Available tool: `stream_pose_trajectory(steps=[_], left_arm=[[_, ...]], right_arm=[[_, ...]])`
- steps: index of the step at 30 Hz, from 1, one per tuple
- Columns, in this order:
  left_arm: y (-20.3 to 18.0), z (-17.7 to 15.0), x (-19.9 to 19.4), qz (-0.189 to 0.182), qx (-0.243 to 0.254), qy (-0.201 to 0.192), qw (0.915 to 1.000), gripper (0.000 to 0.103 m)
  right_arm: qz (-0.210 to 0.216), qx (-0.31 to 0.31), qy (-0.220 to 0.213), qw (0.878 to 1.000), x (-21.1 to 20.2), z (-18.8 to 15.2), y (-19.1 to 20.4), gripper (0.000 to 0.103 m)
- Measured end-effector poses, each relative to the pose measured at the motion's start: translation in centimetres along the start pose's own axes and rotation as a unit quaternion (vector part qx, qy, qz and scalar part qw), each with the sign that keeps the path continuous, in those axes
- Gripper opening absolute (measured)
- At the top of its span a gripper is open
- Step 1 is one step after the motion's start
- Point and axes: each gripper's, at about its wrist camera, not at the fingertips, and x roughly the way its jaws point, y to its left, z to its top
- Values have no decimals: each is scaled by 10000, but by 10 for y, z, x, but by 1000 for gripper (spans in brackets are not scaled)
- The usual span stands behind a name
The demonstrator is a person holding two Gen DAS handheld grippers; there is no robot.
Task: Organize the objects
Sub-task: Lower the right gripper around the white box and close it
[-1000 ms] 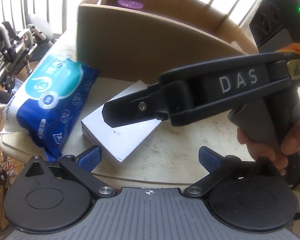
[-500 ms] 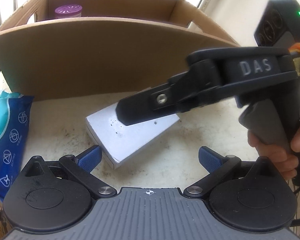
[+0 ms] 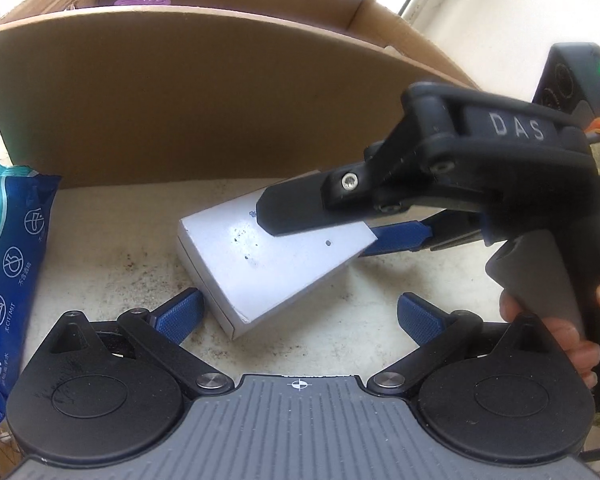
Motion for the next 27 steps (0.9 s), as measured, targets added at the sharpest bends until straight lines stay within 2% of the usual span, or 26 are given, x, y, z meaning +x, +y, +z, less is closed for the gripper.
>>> stream_pose_trajectory(steps=[4, 10, 11, 18, 27], left_arm=[[5, -8, -2, -123, -112, -162, 9997, 103], [5, -17, -3, -161, -10, -263, 9995, 103], [16, -11, 3, -185, -52, -288, 9994, 103], [28, -15, 3, -412, -381, -365, 9978, 103], [30, -23, 7, -444, -357, -397, 9976, 103]], right_arm=[[3, 111, 19, 9999, 2, 2, 0, 103], [-73, 117, 105, 9999, 3, 4, 3, 103], [-80, 137, 91, 9998, 3, 3, 3, 103], [-289, -37, 140, 9995, 2, 2, 10, 103], [14, 331, 107, 9994, -3, 5, -5, 103]])
